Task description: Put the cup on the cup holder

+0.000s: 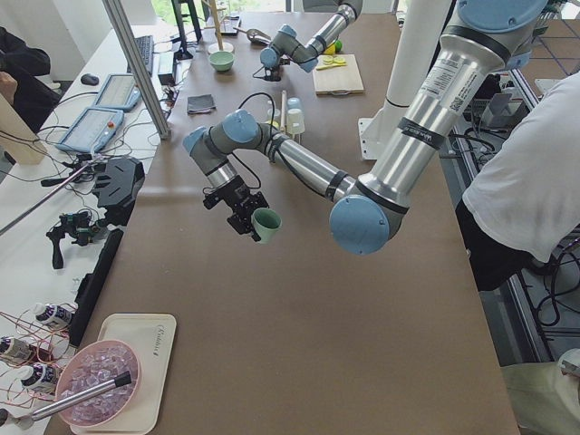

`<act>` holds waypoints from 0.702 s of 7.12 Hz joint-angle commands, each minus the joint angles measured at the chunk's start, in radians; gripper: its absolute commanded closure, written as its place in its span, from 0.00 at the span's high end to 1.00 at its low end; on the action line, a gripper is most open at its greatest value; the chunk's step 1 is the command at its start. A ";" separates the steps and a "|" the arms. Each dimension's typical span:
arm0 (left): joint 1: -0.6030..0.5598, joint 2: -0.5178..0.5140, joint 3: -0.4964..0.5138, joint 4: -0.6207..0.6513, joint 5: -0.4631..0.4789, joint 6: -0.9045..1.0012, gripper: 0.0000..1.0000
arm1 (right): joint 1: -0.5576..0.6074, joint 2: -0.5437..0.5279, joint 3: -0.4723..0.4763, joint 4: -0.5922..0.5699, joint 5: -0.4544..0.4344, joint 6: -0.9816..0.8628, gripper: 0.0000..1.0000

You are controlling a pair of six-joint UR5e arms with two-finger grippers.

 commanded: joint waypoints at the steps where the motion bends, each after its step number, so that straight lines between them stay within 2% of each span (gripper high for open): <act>1: 0.019 0.038 -0.051 -0.161 0.087 -0.093 0.00 | 0.037 0.000 0.022 -0.001 0.006 -0.030 0.98; 2: 0.017 0.065 -0.063 -0.237 0.130 -0.097 0.00 | 0.052 -0.012 0.053 -0.002 0.009 -0.044 0.98; 4: 0.017 0.063 -0.082 -0.262 0.169 -0.140 0.00 | 0.069 -0.076 0.148 -0.002 0.029 -0.053 0.98; 5: 0.017 0.066 -0.080 -0.318 0.224 -0.144 0.00 | 0.106 -0.075 0.156 -0.002 0.059 -0.081 0.96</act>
